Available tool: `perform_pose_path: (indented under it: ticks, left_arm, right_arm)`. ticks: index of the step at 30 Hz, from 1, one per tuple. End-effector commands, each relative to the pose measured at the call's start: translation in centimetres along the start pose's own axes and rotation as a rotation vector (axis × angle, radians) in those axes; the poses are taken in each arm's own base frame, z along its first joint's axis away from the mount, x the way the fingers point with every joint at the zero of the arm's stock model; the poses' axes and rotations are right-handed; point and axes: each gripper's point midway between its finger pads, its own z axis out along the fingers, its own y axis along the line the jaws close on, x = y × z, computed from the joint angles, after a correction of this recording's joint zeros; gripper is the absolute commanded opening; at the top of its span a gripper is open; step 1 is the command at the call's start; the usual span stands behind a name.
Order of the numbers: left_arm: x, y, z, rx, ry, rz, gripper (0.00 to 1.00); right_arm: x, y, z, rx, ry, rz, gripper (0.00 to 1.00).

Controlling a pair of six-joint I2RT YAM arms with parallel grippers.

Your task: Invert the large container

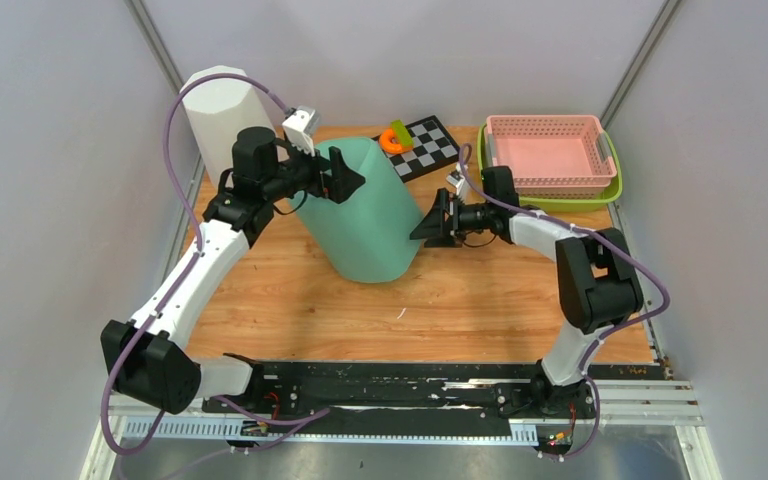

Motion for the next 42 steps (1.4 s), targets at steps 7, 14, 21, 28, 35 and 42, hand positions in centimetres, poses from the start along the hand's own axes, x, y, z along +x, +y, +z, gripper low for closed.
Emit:
perform_pose_path:
  ticks: [7,14,21,28,35,42]
  left_arm:
    - [7.0,0.8,0.3,-0.021,0.21,-0.142,1.0]
    - [7.0,0.7,0.4,-0.015,0.208,-0.149,1.0]
    - [7.1,0.0,0.6,0.028,0.207,-0.164,1.0]
    - [6.9,-1.1,0.8,0.094,0.193,-0.186,1.0]
    - [6.9,-1.7,0.9,0.129,0.192,-0.198,1.0]
    - [6.9,-1.7,0.8,0.125,0.191,-0.194,1.0]
  right_arm:
    - [0.6,-1.7,1.1,-0.109,-0.011,0.118,1.0]
    - [0.5,-1.8,0.8,-0.148,-0.05,0.127,1.0]
    - [0.4,-3.3,0.2,-0.146,-0.083,0.167,1.0]
    - [0.4,-3.7,0.5,-0.182,-0.094,0.206,1.0]
    - [-0.1,-3.3,0.5,-0.209,-0.106,0.219,1.0]
    - [0.1,-4.3,0.6,-0.163,-0.099,0.234,1.0]
